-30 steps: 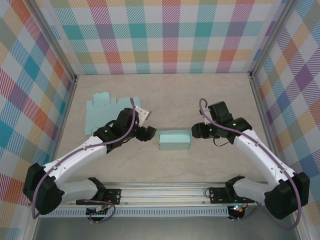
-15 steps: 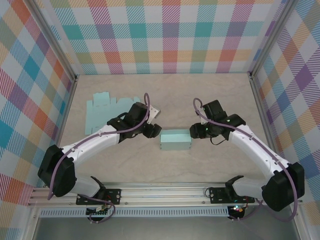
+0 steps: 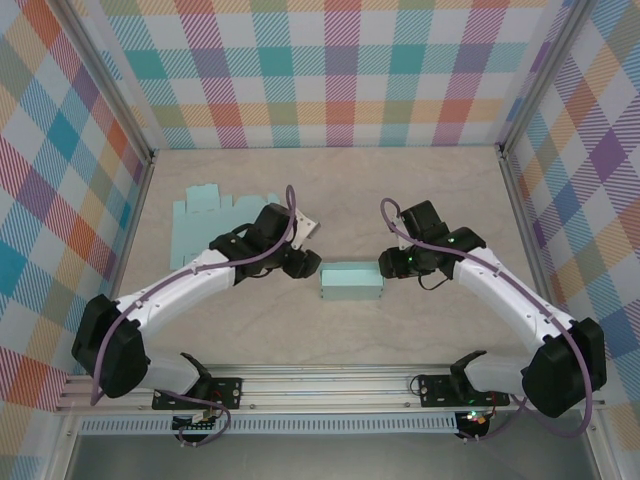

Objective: Fold the paper box

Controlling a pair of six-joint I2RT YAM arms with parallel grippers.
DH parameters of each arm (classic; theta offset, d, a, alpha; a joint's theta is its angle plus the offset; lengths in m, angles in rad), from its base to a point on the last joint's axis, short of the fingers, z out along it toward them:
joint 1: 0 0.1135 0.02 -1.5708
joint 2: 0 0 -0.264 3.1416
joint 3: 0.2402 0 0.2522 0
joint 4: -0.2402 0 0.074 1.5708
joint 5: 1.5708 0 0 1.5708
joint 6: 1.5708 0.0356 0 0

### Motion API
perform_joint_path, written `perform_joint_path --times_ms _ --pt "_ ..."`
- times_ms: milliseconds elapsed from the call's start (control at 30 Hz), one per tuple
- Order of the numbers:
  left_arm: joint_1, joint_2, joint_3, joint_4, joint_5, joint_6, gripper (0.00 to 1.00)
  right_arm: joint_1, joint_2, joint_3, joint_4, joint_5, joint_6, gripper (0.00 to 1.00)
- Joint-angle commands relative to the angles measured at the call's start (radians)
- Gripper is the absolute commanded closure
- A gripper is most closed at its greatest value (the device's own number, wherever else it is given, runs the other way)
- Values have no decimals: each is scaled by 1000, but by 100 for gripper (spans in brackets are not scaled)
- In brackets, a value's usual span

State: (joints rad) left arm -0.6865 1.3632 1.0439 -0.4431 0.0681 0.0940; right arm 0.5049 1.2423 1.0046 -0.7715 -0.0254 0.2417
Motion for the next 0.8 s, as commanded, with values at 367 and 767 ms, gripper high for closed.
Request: perform_joint_path --times_ms 367,767 --pt "-79 118 74 -132 -75 79 41 10 27 17 49 -51 -63 60" --pt "-109 136 122 -122 -142 -15 63 23 17 -3 59 -51 -39 82"
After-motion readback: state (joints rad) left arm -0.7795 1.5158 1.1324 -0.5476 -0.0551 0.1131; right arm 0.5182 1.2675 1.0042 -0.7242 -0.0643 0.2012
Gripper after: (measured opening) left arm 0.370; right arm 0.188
